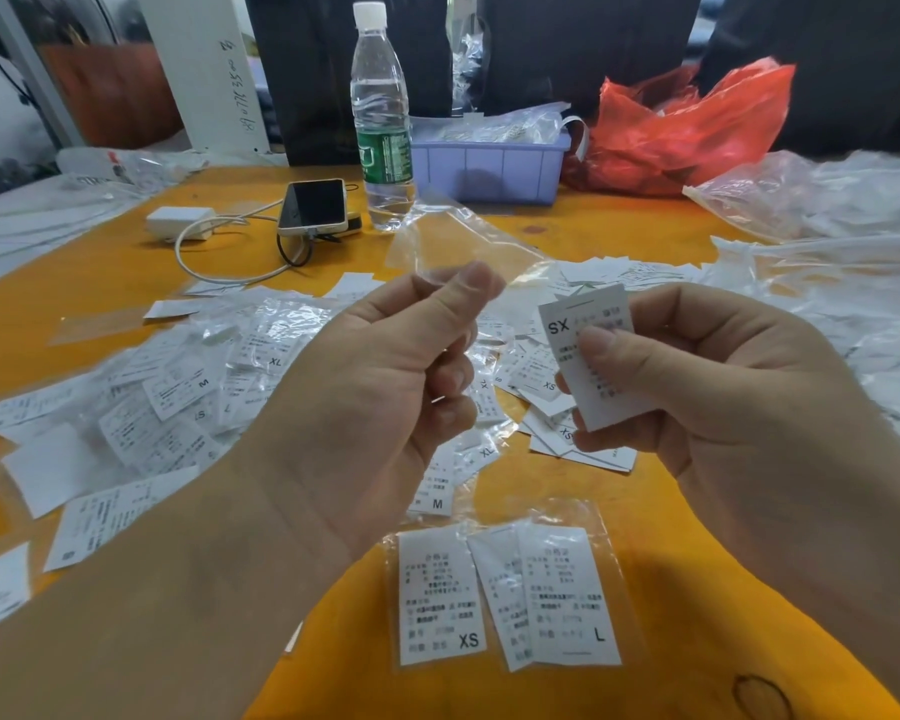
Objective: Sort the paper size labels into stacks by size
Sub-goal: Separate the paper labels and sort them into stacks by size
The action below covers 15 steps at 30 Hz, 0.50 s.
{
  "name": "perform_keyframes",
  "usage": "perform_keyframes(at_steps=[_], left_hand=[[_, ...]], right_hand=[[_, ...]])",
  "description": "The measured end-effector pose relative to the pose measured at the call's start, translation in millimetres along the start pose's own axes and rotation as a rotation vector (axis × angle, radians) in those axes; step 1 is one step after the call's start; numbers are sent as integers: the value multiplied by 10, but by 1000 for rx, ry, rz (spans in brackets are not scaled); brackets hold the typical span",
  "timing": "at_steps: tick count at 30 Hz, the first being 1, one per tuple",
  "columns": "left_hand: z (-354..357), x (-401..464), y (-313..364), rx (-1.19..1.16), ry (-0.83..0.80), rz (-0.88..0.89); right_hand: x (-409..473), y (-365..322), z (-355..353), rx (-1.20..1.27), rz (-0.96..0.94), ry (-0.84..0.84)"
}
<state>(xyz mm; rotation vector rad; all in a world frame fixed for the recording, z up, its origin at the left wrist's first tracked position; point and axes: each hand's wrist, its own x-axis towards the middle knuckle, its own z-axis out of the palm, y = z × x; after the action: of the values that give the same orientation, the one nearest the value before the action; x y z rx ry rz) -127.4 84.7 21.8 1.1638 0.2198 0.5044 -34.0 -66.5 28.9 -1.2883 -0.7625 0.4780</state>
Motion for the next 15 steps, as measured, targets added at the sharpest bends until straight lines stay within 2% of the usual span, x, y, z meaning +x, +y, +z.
perform_keyframes(at_steps=[6,15], left_hand=[[1,-28,-49,141,-10,113],[104,-77,-3,212,9,76]], right_hand=[[-4,10,19,42,27,-30],[-13,15,12,59,63,-65]])
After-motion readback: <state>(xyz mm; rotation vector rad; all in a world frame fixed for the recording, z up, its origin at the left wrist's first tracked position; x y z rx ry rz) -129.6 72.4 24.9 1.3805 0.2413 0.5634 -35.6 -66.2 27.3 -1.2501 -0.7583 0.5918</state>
